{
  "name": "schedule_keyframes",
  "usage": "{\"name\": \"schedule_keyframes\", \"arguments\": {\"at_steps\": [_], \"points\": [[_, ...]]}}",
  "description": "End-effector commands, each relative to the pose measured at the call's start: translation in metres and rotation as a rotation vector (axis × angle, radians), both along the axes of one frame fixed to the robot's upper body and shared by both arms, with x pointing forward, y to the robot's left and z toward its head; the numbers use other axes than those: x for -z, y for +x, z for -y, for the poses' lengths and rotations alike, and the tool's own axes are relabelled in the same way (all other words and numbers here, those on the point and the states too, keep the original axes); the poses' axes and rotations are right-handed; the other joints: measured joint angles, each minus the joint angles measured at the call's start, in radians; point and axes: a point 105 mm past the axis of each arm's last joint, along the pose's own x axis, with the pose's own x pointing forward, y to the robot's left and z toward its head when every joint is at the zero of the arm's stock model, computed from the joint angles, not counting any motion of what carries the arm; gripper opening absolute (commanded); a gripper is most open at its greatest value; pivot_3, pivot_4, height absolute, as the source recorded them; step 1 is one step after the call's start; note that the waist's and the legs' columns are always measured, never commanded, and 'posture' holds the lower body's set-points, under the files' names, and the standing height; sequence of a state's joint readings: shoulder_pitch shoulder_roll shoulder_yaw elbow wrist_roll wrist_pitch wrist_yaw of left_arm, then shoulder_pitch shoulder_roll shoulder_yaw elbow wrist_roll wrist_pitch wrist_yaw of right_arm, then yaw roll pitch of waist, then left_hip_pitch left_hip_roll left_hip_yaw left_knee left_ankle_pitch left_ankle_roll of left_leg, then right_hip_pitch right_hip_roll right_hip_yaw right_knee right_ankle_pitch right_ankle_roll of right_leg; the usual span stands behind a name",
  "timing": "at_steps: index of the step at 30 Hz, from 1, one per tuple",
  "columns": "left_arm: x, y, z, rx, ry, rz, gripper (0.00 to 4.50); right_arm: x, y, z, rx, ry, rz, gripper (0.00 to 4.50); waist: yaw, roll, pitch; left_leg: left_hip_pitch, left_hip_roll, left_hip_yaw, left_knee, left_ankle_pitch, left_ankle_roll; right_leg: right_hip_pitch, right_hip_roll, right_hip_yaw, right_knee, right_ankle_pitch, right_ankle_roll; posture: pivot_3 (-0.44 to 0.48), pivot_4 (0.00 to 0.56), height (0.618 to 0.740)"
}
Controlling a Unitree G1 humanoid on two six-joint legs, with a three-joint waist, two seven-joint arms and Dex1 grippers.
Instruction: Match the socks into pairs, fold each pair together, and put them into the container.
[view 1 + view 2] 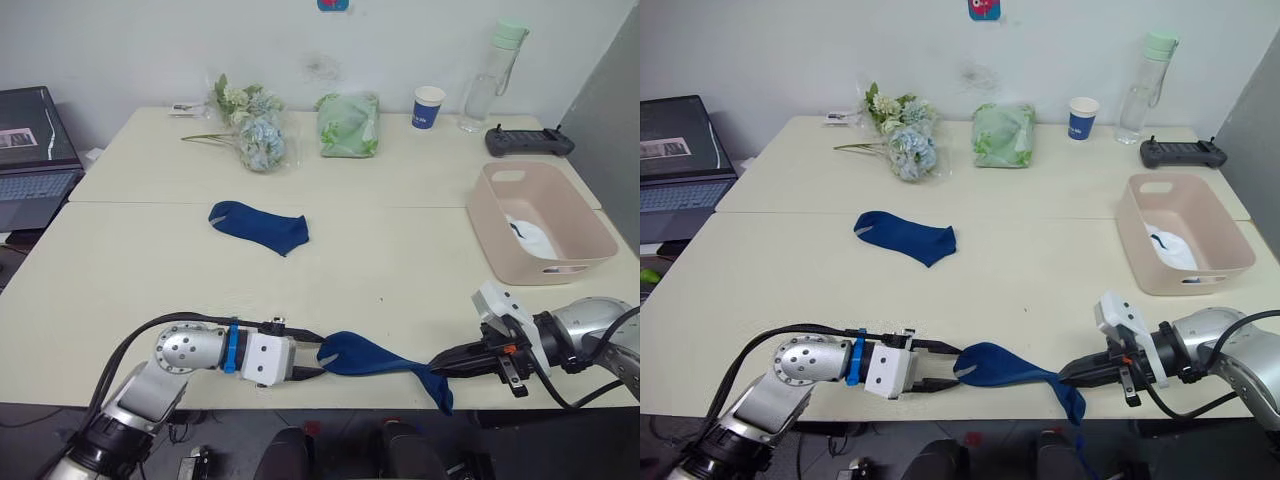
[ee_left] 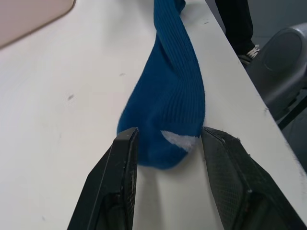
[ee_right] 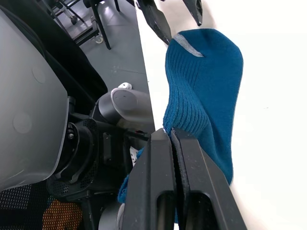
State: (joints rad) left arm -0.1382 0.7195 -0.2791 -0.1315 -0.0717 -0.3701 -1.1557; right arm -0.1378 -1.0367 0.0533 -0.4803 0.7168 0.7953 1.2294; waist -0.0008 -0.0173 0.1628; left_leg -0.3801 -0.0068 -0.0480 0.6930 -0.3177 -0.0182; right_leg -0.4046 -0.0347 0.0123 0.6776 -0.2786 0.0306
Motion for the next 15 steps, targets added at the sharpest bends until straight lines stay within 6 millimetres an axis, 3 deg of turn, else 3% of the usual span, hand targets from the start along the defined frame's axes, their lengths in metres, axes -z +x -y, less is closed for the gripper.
{"name": "schedule_keyframes", "arguments": {"at_steps": [1, 8, 15], "points": [[0.000, -0.004, 0.003, 0.061, 0.006, 0.034, 1.95, -0.006, 0.000, -0.003, -0.011, 0.006, 0.031, 0.00, 0.000, 0.000, 0.000, 0.000, 0.000, 0.000, 0.000, 0.000, 0.000, 0.000, 0.000, 0.000, 0.000, 0.000, 0.000, 0.000, 0.150, 0.740], [0.004, 0.000, 0.010, 0.073, -0.004, 0.057, 0.03, -0.008, 0.001, -0.004, -0.003, 0.007, 0.039, 0.00, 0.000, 0.000, 0.000, 0.000, 0.000, 0.000, 0.000, 0.000, 0.000, 0.000, 0.000, -0.001, 0.000, 0.000, 0.000, 0.000, 0.150, 0.740], [-0.006, 0.000, 0.009, 0.037, -0.042, -0.020, 0.03, -0.011, 0.004, -0.006, 0.004, 0.014, 0.055, 0.00, -0.001, 0.000, 0.000, 0.000, 0.000, 0.000, 0.000, 0.000, 0.000, 0.000, 0.000, 0.000, 0.000, 0.000, 0.000, 0.000, 0.150, 0.740]]}}
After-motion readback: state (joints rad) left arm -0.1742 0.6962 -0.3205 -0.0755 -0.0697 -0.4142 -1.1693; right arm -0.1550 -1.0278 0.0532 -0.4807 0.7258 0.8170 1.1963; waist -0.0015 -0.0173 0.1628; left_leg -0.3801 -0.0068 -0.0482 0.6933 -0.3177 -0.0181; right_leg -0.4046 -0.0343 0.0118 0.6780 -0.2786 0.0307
